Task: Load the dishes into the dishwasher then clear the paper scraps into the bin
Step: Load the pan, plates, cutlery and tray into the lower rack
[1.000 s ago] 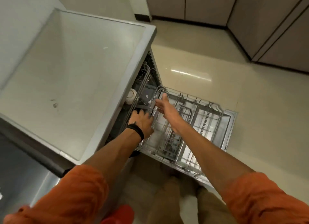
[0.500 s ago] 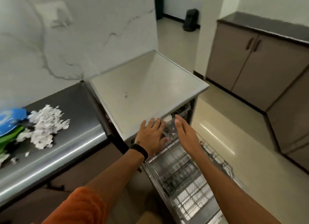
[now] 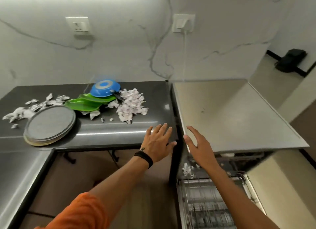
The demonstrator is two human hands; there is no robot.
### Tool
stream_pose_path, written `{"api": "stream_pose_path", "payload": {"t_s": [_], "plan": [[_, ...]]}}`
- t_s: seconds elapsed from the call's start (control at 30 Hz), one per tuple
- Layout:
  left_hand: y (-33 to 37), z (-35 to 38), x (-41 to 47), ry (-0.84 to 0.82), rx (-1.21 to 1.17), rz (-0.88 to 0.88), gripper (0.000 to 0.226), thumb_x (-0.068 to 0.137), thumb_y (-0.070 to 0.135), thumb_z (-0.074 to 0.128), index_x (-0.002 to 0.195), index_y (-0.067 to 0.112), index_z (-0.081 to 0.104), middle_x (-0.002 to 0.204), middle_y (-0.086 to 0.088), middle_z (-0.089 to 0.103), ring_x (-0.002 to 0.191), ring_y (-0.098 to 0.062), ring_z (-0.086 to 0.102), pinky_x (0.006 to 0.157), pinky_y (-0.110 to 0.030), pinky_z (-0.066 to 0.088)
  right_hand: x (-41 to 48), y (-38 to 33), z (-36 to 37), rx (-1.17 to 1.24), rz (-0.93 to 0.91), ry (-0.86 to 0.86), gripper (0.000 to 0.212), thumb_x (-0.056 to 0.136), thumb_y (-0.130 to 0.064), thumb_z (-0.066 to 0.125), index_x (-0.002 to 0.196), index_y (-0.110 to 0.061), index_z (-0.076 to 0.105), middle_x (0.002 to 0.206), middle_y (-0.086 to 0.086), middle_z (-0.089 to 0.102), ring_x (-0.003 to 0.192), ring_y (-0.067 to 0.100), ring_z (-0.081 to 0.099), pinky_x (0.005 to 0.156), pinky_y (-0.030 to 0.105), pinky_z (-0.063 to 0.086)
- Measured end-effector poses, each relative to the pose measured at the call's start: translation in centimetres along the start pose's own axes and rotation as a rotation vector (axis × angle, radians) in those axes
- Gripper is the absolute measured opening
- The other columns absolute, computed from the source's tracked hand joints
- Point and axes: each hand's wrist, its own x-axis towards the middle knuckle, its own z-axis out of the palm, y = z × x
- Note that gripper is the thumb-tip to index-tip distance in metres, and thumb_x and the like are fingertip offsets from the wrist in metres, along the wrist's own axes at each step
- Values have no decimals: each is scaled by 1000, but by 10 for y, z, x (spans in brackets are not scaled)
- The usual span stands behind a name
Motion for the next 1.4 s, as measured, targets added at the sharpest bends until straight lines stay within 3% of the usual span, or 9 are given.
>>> {"api": "stream_pose_path", "payload": {"t_s": [0.23, 0.47, 0.77, 0.93, 1.23, 1.4], "plan": [[-120, -18, -12, 71, -2, -138, 64, 100, 61, 38, 151, 22, 39, 161, -8, 36, 147, -27, 34, 119, -52, 26, 59, -73, 96, 26, -89, -91, 49, 100, -45, 59, 147, -31, 50, 147, -11, 54, 135, 8, 48, 109, 23, 37], [-217, -26, -5, 103, 9, -272, 66, 99, 63, 39, 151, 23, 40, 159, -6, 39, 144, -26, 38, 116, -53, 31, 122, -131, 173, 52, -158, -159, 55, 95, -47, 67, 145, -29, 53, 145, -7, 57, 133, 11, 52, 113, 38, 44], [-303, -17, 50, 55, 24, -425, 71, 99, 66, 32, 158, 27, 27, 163, -6, 32, 147, -27, 33, 118, -52, 29, 232, -157, 239, -14, -194, -248, 57, 96, -46, 65, 147, -28, 49, 148, -4, 55, 135, 14, 51, 112, 44, 44], [-341, -8, 96, 32, 46, -515, 71, 100, 65, 33, 159, 26, 28, 164, -7, 31, 147, -27, 33, 118, -50, 27, 304, -156, 274, -24, -206, -289, 53, 97, -39, 67, 145, -23, 52, 141, -1, 60, 129, 16, 56, 108, 39, 47], [-384, 12, 143, -7, 25, -644, 72, 101, 66, 28, 160, 26, 23, 166, -8, 25, 150, -26, 27, 121, -51, 23, 407, -146, 340, -351, -249, -337, 32, 95, -44, 62, 121, -25, 61, 111, -1, 71, 105, 23, 66, 92, 41, 49], [-402, 23, 144, 1, 32, -677, 77, 96, 69, 15, 159, 26, 25, 165, -7, 28, 150, -25, 30, 120, -52, 25, 426, -142, 375, -560, -288, -372, 47, 98, -46, 54, 136, -17, 54, 119, 3, 70, 115, 27, 63, 105, 47, 40]]}}
